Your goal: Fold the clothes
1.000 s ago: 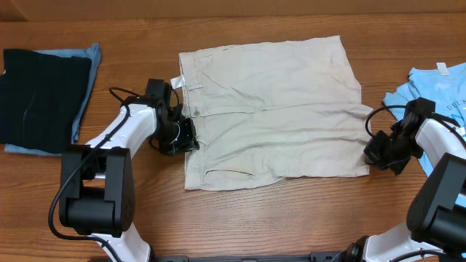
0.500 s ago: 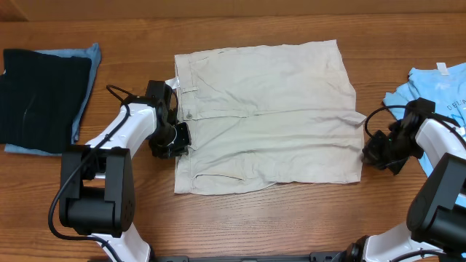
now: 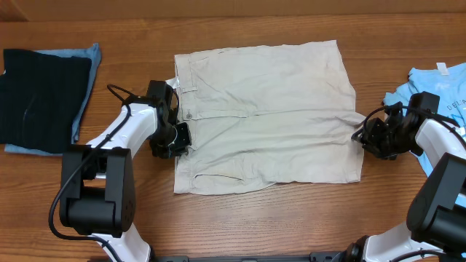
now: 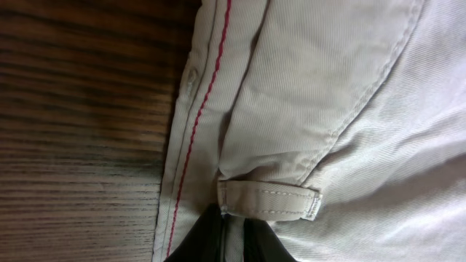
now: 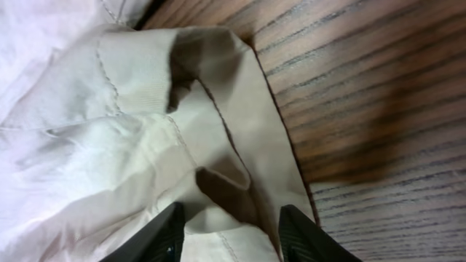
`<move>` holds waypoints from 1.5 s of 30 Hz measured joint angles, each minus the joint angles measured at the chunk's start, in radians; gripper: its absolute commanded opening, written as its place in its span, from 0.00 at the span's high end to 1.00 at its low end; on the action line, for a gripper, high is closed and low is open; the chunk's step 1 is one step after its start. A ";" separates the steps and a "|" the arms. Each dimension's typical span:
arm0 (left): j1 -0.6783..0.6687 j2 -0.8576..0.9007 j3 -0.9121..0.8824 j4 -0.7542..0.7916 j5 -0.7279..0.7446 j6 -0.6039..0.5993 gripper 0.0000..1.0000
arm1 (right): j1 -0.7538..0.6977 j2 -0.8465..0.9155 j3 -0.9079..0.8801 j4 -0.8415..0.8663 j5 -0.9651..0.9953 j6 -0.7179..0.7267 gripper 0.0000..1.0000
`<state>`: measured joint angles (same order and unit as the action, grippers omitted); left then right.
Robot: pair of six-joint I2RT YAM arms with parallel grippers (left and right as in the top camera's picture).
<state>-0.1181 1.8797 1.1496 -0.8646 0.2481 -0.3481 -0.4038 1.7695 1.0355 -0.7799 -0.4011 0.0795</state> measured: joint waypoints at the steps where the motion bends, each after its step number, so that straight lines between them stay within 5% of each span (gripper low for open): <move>1: 0.000 0.000 0.000 0.000 0.000 0.000 0.86 | 0.000 0.001 0.000 0.002 -0.005 -0.006 0.65; 3: 0.000 0.000 0.000 0.000 -0.001 0.000 0.86 | 0.000 0.014 0.000 0.002 -0.030 -0.029 0.96; 8: 0.000 0.000 0.000 0.000 -0.002 0.000 0.89 | 0.000 0.023 0.000 0.010 -0.045 -0.054 0.93; 11: 0.000 0.000 0.000 0.000 -0.002 0.000 0.88 | 0.000 0.023 0.000 0.036 -0.046 -0.069 0.67; 18: 0.000 0.000 0.002 0.000 -0.002 0.000 0.87 | 0.000 0.023 -0.001 0.084 -0.010 -0.093 0.66; 20: 0.000 0.000 0.002 0.000 -0.003 0.000 0.87 | 0.000 0.023 -0.002 0.082 -0.010 -0.097 0.57; 23: 0.000 0.000 0.002 0.000 -0.002 0.000 0.87 | 0.000 0.023 -0.030 0.096 -0.031 -0.108 0.66; 24: 0.000 0.000 0.002 0.000 -0.002 0.000 0.87 | 0.000 0.023 -0.042 0.094 -0.050 -0.117 0.85; 26: 0.000 0.000 0.002 0.000 -0.002 0.000 0.87 | 0.000 0.023 -0.046 0.093 -0.074 -0.127 0.95; 31: 0.000 0.000 0.002 0.000 -0.002 0.000 0.88 | 0.000 0.023 -0.046 0.077 -0.085 -0.133 0.96; 37: 0.000 0.000 0.003 0.001 0.002 0.000 0.92 | -0.047 0.029 0.104 -0.200 0.087 -0.006 0.96; 45: -0.006 0.000 0.061 -0.039 0.006 -0.004 0.96 | -0.047 0.030 0.102 -0.128 0.102 0.021 0.96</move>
<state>-0.1246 1.8797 1.2110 -0.9031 0.2539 -0.3523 -0.4507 1.7992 1.1378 -0.9081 -0.2989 0.1009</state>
